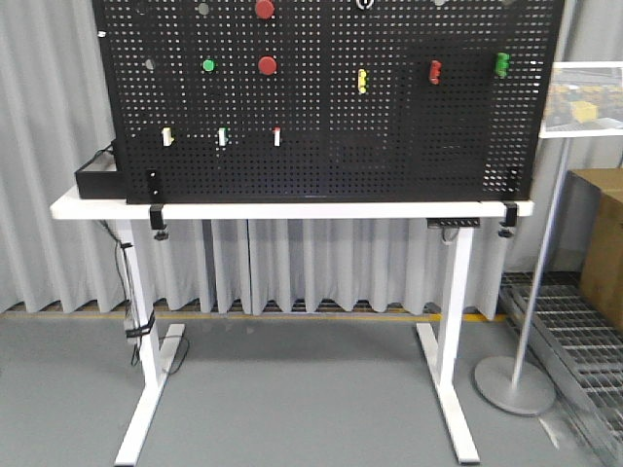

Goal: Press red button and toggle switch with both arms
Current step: 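Drive the base forward up to the black pegboard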

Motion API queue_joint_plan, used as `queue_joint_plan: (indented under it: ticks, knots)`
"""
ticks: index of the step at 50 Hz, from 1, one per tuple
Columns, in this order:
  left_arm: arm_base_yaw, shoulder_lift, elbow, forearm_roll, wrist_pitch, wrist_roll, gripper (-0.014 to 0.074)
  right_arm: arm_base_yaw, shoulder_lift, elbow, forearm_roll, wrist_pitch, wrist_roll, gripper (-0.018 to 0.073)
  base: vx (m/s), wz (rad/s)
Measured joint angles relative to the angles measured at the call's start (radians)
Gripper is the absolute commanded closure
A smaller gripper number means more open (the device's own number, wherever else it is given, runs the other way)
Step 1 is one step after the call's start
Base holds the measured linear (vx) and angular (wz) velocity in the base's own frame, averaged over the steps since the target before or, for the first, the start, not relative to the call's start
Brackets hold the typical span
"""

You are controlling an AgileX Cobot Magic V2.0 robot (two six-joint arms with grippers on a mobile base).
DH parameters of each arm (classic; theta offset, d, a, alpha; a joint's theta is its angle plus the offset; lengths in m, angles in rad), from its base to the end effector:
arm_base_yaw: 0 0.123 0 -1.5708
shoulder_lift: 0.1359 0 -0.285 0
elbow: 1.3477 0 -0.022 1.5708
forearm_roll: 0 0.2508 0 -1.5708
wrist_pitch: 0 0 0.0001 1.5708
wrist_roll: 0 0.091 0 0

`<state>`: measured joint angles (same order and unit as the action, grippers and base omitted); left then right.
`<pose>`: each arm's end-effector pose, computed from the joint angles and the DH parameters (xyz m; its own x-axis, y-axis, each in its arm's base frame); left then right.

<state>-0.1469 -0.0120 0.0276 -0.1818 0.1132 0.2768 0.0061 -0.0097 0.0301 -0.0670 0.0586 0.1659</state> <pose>0.0558 -0.0102 0.1944 -0.0231 0.1004 -0.9947 0.1695 0.9809 0.0951 0.0570 0.0000 0.1982 0.0081 0.0989 -0.9951 -0.0030 0.9951 0.0989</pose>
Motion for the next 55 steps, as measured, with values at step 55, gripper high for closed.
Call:
queue_joint_plan:
  ticks: [55]
  knots:
    - [0.0,0.0,0.0,0.0,0.0,0.0,0.0594,0.0,0.0,0.0,0.0,0.0,0.0,0.0562,0.47,0.01]
